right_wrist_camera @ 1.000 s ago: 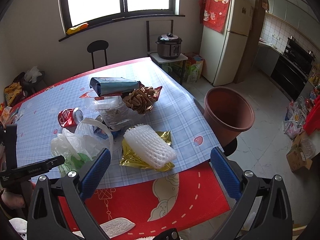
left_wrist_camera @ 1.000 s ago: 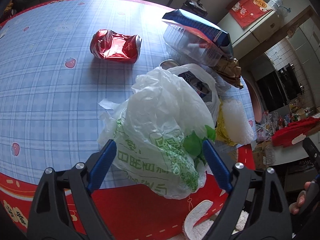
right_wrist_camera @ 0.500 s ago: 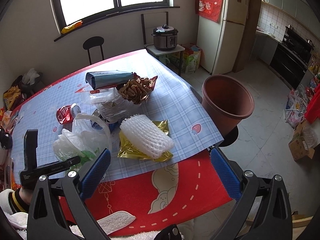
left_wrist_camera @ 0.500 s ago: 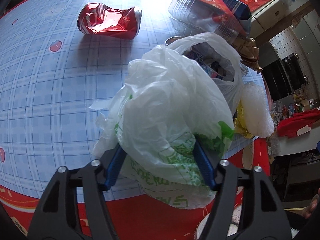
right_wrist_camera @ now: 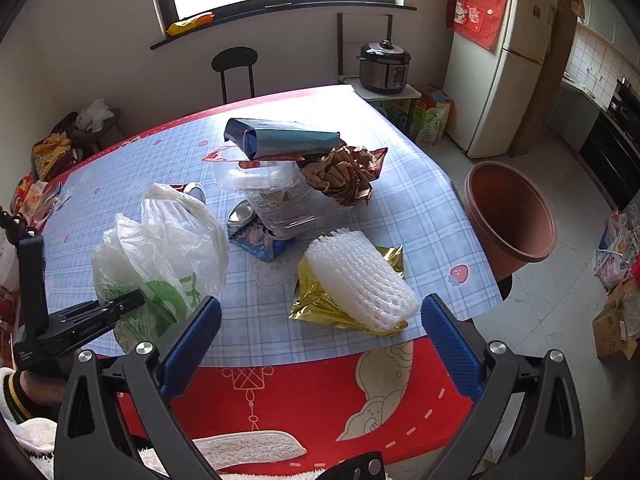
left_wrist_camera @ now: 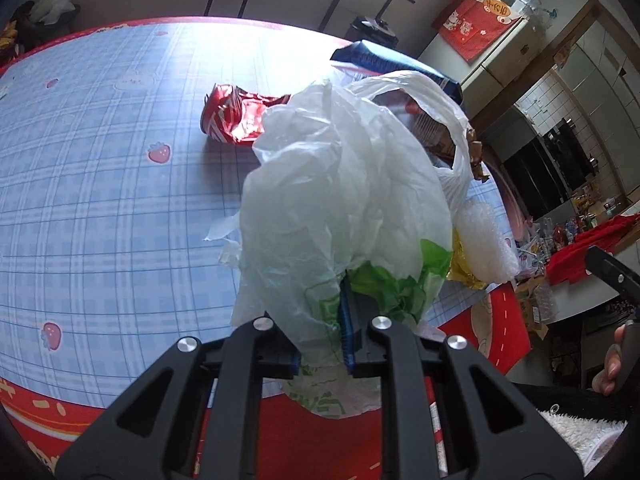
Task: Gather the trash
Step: 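Grasp the crushed red can with the right gripper while the left gripper holds the bag up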
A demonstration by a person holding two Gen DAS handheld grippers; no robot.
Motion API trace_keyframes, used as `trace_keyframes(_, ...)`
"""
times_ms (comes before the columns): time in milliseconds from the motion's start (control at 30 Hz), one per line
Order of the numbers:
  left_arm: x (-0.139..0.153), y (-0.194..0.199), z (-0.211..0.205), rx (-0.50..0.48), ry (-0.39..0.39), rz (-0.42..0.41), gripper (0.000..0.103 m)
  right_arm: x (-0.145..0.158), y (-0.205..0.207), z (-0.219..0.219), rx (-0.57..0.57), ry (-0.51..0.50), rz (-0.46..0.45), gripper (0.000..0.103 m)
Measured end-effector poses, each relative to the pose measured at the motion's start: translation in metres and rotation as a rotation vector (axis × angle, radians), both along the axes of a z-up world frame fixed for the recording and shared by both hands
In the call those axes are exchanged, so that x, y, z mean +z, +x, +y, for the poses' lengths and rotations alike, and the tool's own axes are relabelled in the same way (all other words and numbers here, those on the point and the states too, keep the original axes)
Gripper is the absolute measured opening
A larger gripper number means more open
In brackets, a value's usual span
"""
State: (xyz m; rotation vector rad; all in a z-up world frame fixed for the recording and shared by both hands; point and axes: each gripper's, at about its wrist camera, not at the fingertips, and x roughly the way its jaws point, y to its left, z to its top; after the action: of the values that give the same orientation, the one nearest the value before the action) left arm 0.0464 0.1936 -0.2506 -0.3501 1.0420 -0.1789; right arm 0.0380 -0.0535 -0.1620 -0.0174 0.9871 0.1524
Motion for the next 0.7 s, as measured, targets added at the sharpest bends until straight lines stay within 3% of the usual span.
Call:
trace_keyframes(300, 0.041, -0.034, 0.057, 0.199, 0.042, -0.128, 0.018, -0.006, 0.018, 0.020, 0.042, 0.042, 0.019, 0.098)
trace_keyframes(467, 0.045, -0.051, 0.092, 0.320, 0.073, -0.116, 0.018, -0.016, 0.033, 0.045, 0.095, 0.052, 0.048, 0.098)
trace_keyframes(700, 0.044, -0.068, 0.143, 0.458, 0.094, -0.104, 0.018, -0.031, 0.062, 0.105, 0.260, 0.069, 0.019, 0.094)
